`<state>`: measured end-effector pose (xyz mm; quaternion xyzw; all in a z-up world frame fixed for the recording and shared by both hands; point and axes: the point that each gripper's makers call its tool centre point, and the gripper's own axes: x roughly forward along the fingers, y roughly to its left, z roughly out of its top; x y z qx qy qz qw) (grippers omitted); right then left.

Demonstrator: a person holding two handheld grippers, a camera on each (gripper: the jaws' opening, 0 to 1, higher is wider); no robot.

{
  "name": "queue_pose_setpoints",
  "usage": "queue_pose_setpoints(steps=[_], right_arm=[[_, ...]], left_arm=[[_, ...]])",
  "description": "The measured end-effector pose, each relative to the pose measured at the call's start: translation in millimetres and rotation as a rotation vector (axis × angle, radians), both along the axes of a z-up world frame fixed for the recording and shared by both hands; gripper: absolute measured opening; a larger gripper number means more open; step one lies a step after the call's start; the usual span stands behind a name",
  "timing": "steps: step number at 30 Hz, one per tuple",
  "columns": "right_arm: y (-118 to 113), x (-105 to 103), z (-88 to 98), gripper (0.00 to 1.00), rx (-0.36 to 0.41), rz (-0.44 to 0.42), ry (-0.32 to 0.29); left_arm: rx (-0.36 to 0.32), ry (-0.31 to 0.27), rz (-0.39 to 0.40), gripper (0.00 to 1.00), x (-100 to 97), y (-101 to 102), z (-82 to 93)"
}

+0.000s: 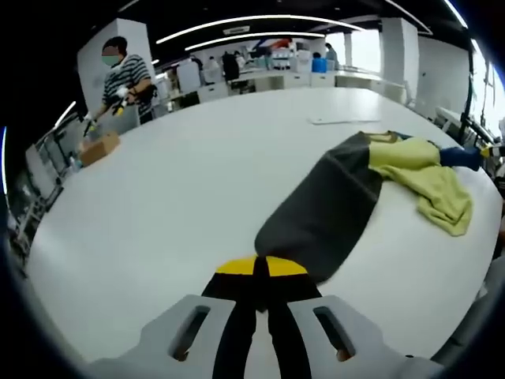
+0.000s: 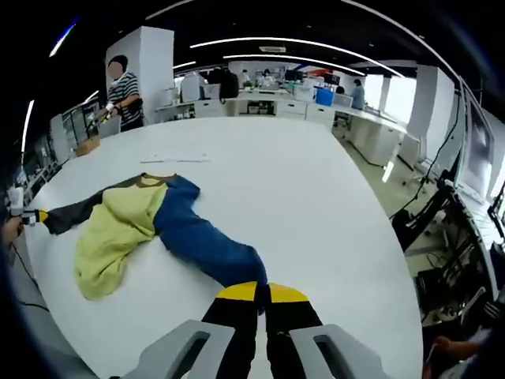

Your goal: Fold the garment on the visible template until the final outline fits inside the template.

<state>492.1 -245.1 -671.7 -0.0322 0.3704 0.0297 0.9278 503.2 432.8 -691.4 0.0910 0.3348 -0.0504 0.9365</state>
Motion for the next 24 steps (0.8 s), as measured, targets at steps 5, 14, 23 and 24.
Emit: queue_pose_setpoints(steps=[5, 14, 23, 24], right_arm=[[-18, 1, -11.7, 0.0, -0.046, -0.013, 0.039], [-47, -1, -32.5, 0.0, -0.077, -0.051, 0.102], [-72, -2, -46.0, 0.0, -0.148, -0.049, 0.173], [-76, -2, -47.0, 0.0, -0.168, -0.045, 0.183]], left_arm=[[0.025, 0.025, -0.005, 0.0, 5.7, 8, -4.7], [0.117, 0.075, 0.006, 0.0, 15.9, 30, -10.9], [0.155, 0.087, 0.028, 0.0, 27.4, 42, -11.7], [0.163, 0.091, 0.026, 0.0, 28.0, 43, -12.2]])
